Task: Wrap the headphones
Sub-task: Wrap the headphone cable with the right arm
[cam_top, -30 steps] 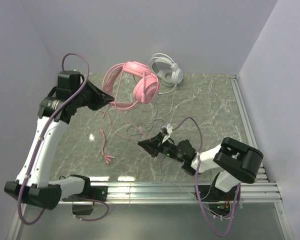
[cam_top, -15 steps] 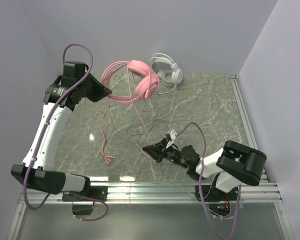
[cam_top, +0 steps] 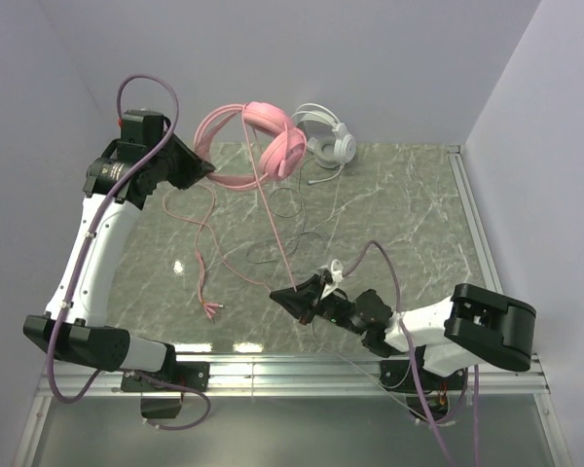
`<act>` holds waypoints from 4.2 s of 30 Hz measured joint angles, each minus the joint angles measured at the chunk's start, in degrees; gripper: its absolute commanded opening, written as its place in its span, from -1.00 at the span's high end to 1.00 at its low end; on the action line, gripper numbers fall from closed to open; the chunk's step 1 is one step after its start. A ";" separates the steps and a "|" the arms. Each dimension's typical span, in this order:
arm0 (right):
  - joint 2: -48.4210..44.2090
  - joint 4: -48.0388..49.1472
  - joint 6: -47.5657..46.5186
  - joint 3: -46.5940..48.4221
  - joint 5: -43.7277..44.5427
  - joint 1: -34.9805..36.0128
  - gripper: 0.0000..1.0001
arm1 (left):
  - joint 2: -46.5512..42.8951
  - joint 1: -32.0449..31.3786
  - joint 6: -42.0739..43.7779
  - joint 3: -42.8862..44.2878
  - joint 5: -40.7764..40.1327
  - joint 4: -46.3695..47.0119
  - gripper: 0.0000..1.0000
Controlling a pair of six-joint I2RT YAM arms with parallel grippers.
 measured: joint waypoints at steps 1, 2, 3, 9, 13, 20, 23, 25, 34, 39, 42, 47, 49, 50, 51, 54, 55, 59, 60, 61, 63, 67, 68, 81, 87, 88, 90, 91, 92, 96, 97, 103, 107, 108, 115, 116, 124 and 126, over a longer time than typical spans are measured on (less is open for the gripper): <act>0.31 -0.22 -0.20 0.31 -0.07 0.33 0.83 | 0.57 0.00 -0.07 0.98 -0.04 0.20 0.99; 0.63 -0.35 -0.35 0.46 -0.09 0.59 0.82 | 0.79 0.00 -0.26 1.57 -0.11 0.52 0.99; 1.20 -0.59 -0.44 0.66 -0.11 1.05 0.80 | 1.03 0.11 -0.61 2.16 -0.17 0.76 0.99; 3.74 -2.08 -0.81 1.57 -0.98 3.30 0.77 | 2.49 0.74 -1.36 6.27 -0.26 2.84 0.99; 3.93 -2.56 -0.81 1.88 -1.25 4.24 0.77 | 2.60 0.83 -2.10 6.47 -0.24 3.48 0.99; 4.50 -2.43 -0.72 1.90 -1.05 5.44 0.80 | 5.18 0.85 -2.10 9.38 -0.26 2.80 0.99; 5.33 -2.45 -0.33 1.51 -0.09 5.51 0.79 | 5.60 0.87 -2.10 10.10 -0.26 2.54 0.99; 5.46 -2.47 0.17 0.52 0.57 5.51 0.76 | 5.53 0.94 -2.01 10.12 -0.24 2.54 0.99; 5.99 -3.04 3.67 -2.40 1.46 2.29 0.78 | 3.63 2.64 -1.03 9.62 1.99 3.15 0.99; 6.08 -3.23 6.78 -2.43 -0.17 -4.48 0.79 | -5.05 2.62 0.98 0.61 5.75 4.31 0.99; 6.23 -3.23 8.59 -2.43 -2.01 -8.26 0.81 | -9.49 2.62 3.45 -2.54 7.72 4.07 0.99; 6.78 -3.41 11.13 -2.43 -4.55 -12.68 0.91 | -15.76 2.58 6.99 -6.73 8.33 3.30 0.99; 6.78 -3.41 12.02 -2.45 -5.33 -14.23 1.00 | -18.18 2.58 8.17 -8.72 8.37 2.95 0.99; 6.78 -3.39 12.66 -2.49 -5.60 -15.13 1.00 | -19.26 2.58 8.59 -9.79 8.44 2.69 0.99; 6.78 -3.37 13.11 -2.67 -5.70 -15.93 1.00 | -20.22 2.58 9.03 -10.95 8.76 2.58 0.99; 6.78 -3.54 15.15 -3.43 -6.58 -19.23 1.00 | -22.69 2.58 10.78 -14.45 10.64 2.69 0.99; 6.71 -3.65 15.58 -3.45 -6.71 -20.26 1.00 | -23.43 2.62 11.43 -15.78 11.67 2.82 0.99; 3.82 -7.58 16.41 -2.84 -7.10 -24.41 1.00 | -27.61 2.62 16.41 -23.26 17.79 5.01 0.99; 2.73 -9.46 16.37 -2.10 -7.39 -25.38 1.00 | -28.52 2.58 17.59 -25.00 19.12 5.73 0.99; 1.57 -11.91 16.31 -0.83 -7.74 -26.27 1.00 | -29.75 2.49 18.84 -27.10 20.61 6.54 0.99; -0.31 -17.05 15.87 2.60 -8.70 -28.09 1.00 | -32.02 2.21 20.59 -30.71 22.99 8.50 0.99; -2.73 -25.20 15.04 9.09 -10.69 -31.93 1.00 | -33.90 0.94 24.09 -33.64 26.23 10.19 0.99; -3.48 -27.23 14.86 10.47 -11.43 -33.38 1.00 | -33.64 0.28 25.14 -33.64 26.27 10.54 0.99; -13.90 -43.93 16.04 14.62 -17.66 -47.50 1.00 | -31.80 -3.17 29.14 -36.79 11.63 13.42 0.99; -14.86 -41.86 19.06 9.68 -20.96 -49.24 1.00 | -32.41 -3.28 26.23 -36.79 4.57 14.58 0.99; -14.86 -41.48 19.67 8.70 -21.11 -49.24 1.00 | -32.44 -3.28 25.75 -36.79 3.48 14.69 0.99; -14.84 -41.16 20.70 6.71 -20.52 -49.20 1.00 | -32.15 -3.28 24.30 -36.50 0.52 14.73 0.99; -14.84 -41.31 20.92 6.10 -20.11 -49.22 1.00 | -31.67 -3.26 23.54 -35.93 -0.92 14.58 0.99; -14.84 -41.88 20.92 5.73 -19.56 -49.24 1.00 | -30.93 -3.23 22.97 -34.99 -1.99 14.08 0.99; -14.88 -42.73 21.16 5.51 -17.90 -49.27 1.00 | -28.06 -3.21 20.20 -31.61 -3.87 14.36 0.99; -14.80 -42.32 21.49 5.33 -17.57 -49.27 1.00 | -27.69 -3.19 19.56 -31.17 -3.85 14.53 0.99; -9.55 -38.82 22.40 5.14 -18.47 -49.22 1.00 | -25.97 -3.21 16.52 -28.85 2.03 15.89 0.99; -5.90 -37.97 22.82 5.14 -19.21 -48.70 1.00 | -25.07 -3.21 14.88 -27.34 7.02 16.33 0.99; -5.33 -37.77 22.84 5.14 -19.28 -48.61 1.00 | -24.92 -3.21 14.56 -26.88 8.26 16.39 0.99; -2.84 -36.24 22.95 5.55 -20.90 -48.06 1.00 | -24.85 -3.21 13.31 -23.52 18.99 17.44 0.99; -2.71 -35.80 22.95 5.79 -21.11 -48.00 1.00 | -25.05 -3.21 13.33 -23.43 20.44 17.70 0.99; -0.87 -32.79 23.23 7.48 -24.57 -47.60 1.00 | -26.99 -3.10 14.08 -25.14 33.22 22.47 0.99; -0.92 -33.79 22.95 8.79 -24.65 -47.56 1.00 | -27.43 -3.10 15.39 -26.49 34.82 22.73 0.99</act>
